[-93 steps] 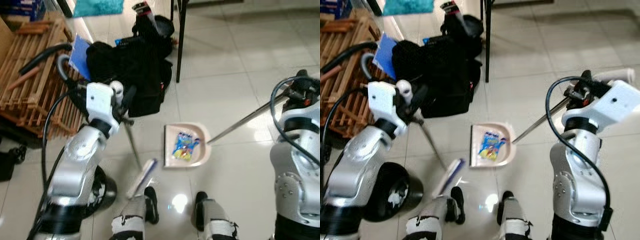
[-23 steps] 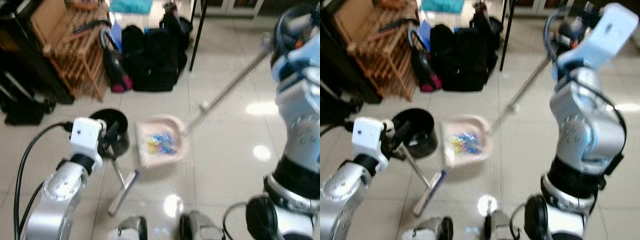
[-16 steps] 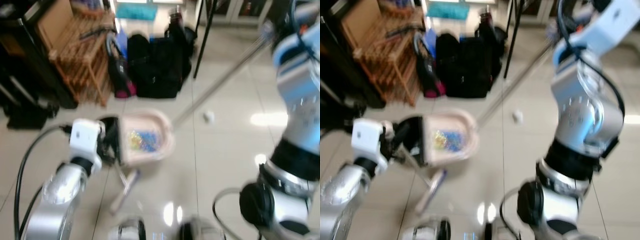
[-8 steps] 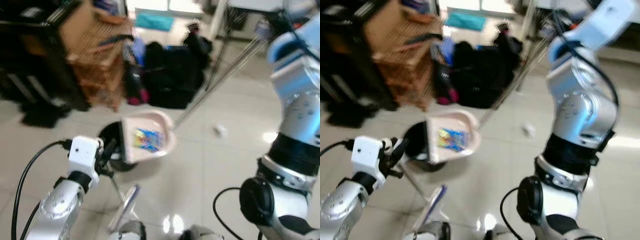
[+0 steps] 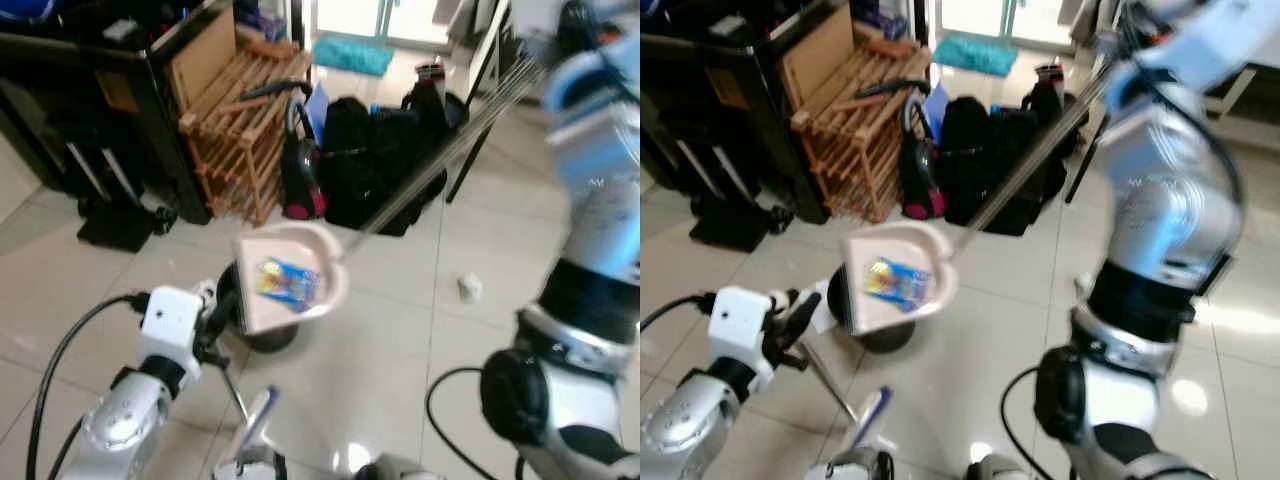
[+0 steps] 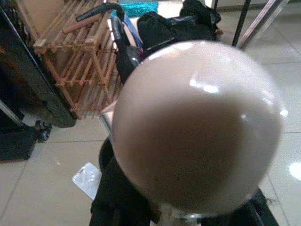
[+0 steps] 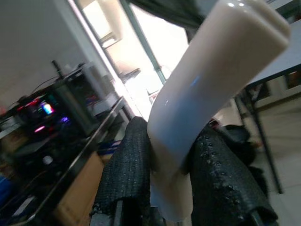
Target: Sweep floor
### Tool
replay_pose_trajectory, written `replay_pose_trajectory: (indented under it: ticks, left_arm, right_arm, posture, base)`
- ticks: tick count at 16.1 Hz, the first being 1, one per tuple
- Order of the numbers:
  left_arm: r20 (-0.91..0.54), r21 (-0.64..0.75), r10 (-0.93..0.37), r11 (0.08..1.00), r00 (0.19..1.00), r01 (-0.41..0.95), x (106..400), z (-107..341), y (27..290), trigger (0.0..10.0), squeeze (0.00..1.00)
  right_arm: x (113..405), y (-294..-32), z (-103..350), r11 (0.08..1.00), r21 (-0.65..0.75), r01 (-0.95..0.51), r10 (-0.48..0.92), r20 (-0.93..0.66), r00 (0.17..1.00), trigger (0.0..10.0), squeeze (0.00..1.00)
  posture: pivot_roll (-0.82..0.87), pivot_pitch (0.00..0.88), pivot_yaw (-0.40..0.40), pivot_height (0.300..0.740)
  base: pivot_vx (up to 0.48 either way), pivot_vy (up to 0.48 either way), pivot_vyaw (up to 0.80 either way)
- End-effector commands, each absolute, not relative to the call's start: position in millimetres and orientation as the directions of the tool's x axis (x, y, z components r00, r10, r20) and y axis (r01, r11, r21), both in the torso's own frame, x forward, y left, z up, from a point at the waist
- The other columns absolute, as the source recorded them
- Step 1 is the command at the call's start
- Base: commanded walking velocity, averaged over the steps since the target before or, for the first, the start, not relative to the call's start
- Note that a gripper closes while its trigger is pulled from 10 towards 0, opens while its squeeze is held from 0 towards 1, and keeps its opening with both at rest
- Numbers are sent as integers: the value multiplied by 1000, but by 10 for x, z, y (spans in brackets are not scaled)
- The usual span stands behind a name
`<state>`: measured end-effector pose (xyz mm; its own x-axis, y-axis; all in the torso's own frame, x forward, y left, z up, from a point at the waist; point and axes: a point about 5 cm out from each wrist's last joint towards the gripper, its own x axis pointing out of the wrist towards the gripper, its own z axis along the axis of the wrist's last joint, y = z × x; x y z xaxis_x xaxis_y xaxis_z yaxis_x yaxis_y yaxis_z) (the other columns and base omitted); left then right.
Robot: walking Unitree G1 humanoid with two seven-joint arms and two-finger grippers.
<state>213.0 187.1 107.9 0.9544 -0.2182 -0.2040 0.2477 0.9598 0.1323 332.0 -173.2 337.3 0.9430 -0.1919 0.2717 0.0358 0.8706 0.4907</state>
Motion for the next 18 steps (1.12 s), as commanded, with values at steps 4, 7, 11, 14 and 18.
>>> replay_pose_trajectory:
  ticks: [4,7,11,14,18]
  left_arm:
    - [-186,143,-220,958,958,248,2140,1098,1864,10000,0]
    - [-182,141,-220,959,958,247,2149,1097,1859,10000,0]
    - [-180,138,-222,959,958,248,2157,1093,1846,10000,0]
    - [-178,135,-226,958,958,251,2162,1090,1836,10000,0]
    - [-174,134,-226,959,959,250,2172,1082,1824,10000,0]
  right_arm:
    - [3268,-1822,3464,863,505,32,-225,327,918,10000,0]
    - [3277,-1804,3448,872,489,34,-218,324,920,10000,0]
    - [3276,-1823,3448,864,502,36,-229,330,916,10000,0]
    - [3275,-1822,3434,868,495,37,-228,330,916,10000,0]
    - [3267,-1818,3455,883,469,29,-234,385,893,10000,0]
  posture:
    - [14,117,-4,740]
    - [12,119,-4,740]
    - [8,117,-3,740]
    - [8,117,-4,740]
    - [9,114,-5,740]
  base:
    - [319,0,0]
    - [320,0,433]
    - [320,0,200]
    - [319,0,0]
    - [155,0,0]
